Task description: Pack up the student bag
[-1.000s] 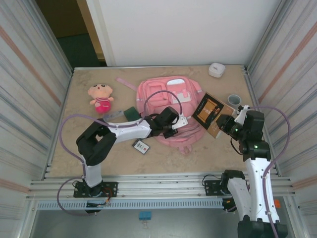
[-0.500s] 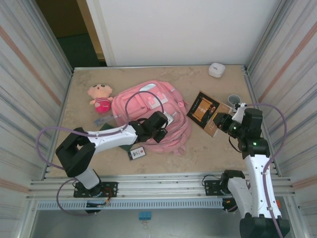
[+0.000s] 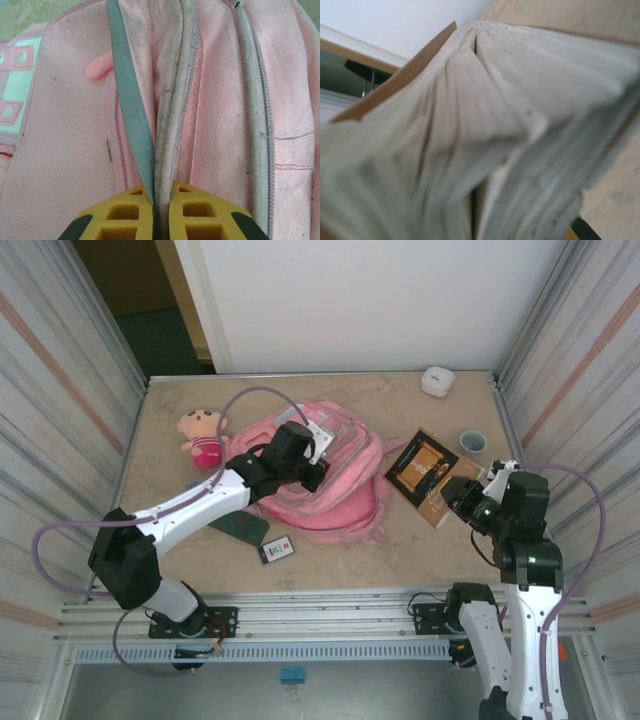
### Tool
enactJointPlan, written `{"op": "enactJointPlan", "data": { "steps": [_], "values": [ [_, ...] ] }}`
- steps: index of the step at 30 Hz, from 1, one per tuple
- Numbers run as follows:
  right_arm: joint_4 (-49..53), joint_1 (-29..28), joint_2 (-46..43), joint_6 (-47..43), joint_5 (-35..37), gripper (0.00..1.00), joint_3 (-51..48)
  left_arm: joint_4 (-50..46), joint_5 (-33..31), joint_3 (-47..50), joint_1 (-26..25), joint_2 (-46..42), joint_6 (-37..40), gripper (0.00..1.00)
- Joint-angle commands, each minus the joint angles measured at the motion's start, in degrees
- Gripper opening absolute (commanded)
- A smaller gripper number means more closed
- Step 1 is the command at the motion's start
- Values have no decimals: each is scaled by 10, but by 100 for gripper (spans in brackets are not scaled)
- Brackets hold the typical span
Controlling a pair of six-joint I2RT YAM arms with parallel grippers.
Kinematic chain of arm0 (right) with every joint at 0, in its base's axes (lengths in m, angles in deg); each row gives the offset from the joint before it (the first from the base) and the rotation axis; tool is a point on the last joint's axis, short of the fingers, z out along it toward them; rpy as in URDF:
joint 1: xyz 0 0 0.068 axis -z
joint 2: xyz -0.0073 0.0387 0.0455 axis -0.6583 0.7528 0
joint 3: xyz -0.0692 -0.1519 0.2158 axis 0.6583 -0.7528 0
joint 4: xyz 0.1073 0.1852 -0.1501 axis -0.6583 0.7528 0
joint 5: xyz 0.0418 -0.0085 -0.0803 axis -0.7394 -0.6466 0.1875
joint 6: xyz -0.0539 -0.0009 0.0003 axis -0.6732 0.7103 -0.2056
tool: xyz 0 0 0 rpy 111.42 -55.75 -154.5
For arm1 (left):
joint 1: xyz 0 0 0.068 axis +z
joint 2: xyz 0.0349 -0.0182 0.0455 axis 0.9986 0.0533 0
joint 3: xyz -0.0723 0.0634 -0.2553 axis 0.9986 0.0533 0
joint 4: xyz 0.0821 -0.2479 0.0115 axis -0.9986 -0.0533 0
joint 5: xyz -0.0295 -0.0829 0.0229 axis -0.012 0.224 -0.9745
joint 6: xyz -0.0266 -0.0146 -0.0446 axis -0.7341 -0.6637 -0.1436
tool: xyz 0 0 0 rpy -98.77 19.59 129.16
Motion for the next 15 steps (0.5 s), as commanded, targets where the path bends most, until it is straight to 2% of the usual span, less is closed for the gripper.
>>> {"op": "enactJointPlan", "data": {
  "steps": [1, 4, 8, 12, 15],
  "values": [
    [-1, -18, -8, 57, -47, 1, -12, 32, 73, -38, 27, -33, -29, 0],
    [-37, -59, -12, 90, -22, 0, -42, 36, 101, -43, 52, -39, -44, 0],
    [-210, -145, -12, 182, -11, 0, -125, 35, 129, -55, 64, -37, -35, 0],
    [-348, -239, 14, 243, 80, 0, -187, 41, 188, -64, 83, -35, -49, 0],
    [-469, -278, 54, 289, 126, 0, -226, 42, 223, -70, 96, -32, -59, 0]
  ]
}}
